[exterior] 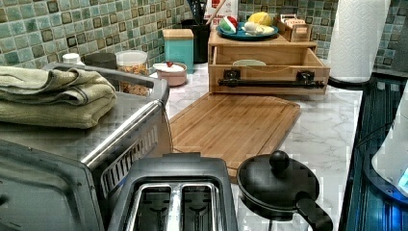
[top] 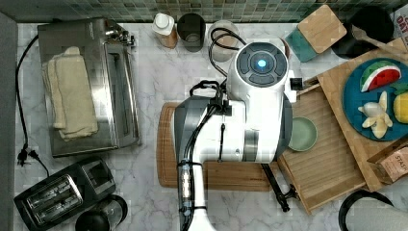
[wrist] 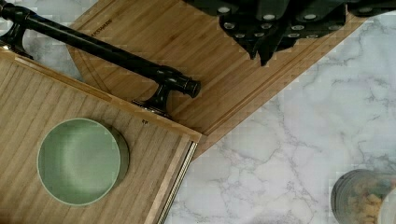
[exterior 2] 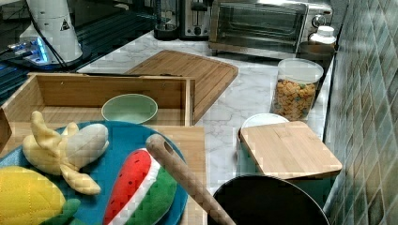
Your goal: Close the drawer.
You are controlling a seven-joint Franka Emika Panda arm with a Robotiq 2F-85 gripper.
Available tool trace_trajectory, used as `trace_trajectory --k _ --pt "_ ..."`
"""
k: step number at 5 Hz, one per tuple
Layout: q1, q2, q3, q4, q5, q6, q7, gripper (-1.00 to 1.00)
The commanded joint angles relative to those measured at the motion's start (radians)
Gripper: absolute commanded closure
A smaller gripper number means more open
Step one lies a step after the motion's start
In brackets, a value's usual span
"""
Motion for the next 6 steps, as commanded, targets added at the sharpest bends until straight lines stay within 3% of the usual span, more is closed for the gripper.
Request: trace_trajectory --k 1,2,3,5,6 --pt "-0.002 0.0 -0.001 -0.006 -0.001 0.0 0.0 1.0" --pt "-0.004 -0.013 0.005 -0.028 0.021 -0.003 -0.098 1.0" --pt "0.009 -0.098 0.019 -0.18 -0.007 0.145 -0.28 1.0" --pt "0.029 -0.138 0.045 -0.259 0.035 0.162 -0.479 1.0" --pt "0.06 -0.224 0.058 -0.426 0.005 0.314 -0.553 1.0"
